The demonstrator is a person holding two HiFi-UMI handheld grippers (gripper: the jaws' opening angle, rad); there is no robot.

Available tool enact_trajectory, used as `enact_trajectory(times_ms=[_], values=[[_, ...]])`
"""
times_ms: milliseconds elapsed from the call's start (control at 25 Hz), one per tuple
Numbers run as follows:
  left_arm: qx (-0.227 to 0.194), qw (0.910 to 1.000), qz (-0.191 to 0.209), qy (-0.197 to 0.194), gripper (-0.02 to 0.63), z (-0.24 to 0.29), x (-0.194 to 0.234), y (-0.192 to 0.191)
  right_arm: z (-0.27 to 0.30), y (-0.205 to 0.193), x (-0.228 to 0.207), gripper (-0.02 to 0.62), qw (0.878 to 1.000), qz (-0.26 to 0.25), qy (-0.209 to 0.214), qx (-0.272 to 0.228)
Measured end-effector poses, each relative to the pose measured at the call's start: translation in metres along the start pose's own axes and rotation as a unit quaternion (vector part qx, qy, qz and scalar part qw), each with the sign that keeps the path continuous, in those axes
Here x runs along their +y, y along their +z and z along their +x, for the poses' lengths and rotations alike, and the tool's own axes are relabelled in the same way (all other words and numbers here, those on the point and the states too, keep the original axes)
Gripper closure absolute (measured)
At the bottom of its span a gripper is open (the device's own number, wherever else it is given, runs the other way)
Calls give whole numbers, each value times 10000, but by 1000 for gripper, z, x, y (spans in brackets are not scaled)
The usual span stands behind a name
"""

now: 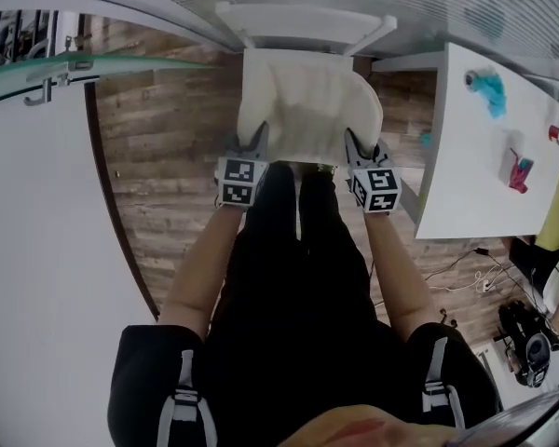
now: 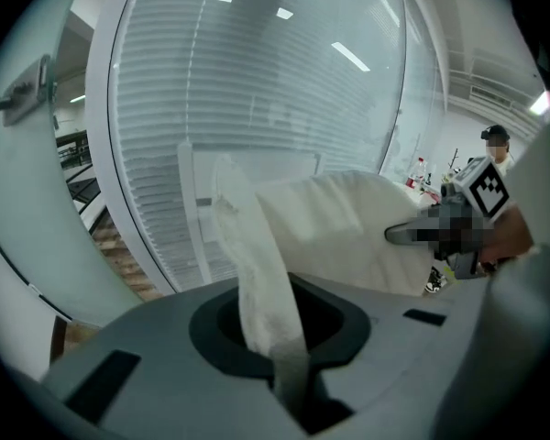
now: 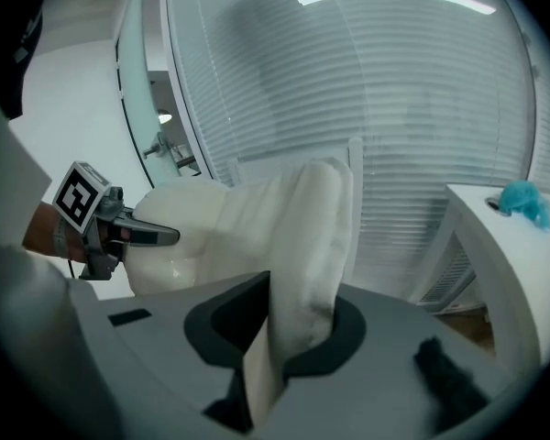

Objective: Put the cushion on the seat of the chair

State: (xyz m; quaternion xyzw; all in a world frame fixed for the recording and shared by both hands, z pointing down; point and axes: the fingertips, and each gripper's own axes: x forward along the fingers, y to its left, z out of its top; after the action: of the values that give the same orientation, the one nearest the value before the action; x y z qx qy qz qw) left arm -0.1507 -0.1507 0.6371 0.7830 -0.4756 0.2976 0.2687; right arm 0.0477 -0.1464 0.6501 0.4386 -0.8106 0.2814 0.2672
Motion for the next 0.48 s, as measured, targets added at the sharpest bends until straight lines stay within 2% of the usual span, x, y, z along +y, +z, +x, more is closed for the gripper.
enact_trajectory(times_ms=[360, 480], values=[[554, 9980, -173, -235, 551, 108, 36, -92, 96, -88, -25, 538, 9983, 365, 96, 446], [641, 9973, -232, -278, 551, 137, 47, -116, 128, -113, -32, 537, 9967, 625, 115, 512]])
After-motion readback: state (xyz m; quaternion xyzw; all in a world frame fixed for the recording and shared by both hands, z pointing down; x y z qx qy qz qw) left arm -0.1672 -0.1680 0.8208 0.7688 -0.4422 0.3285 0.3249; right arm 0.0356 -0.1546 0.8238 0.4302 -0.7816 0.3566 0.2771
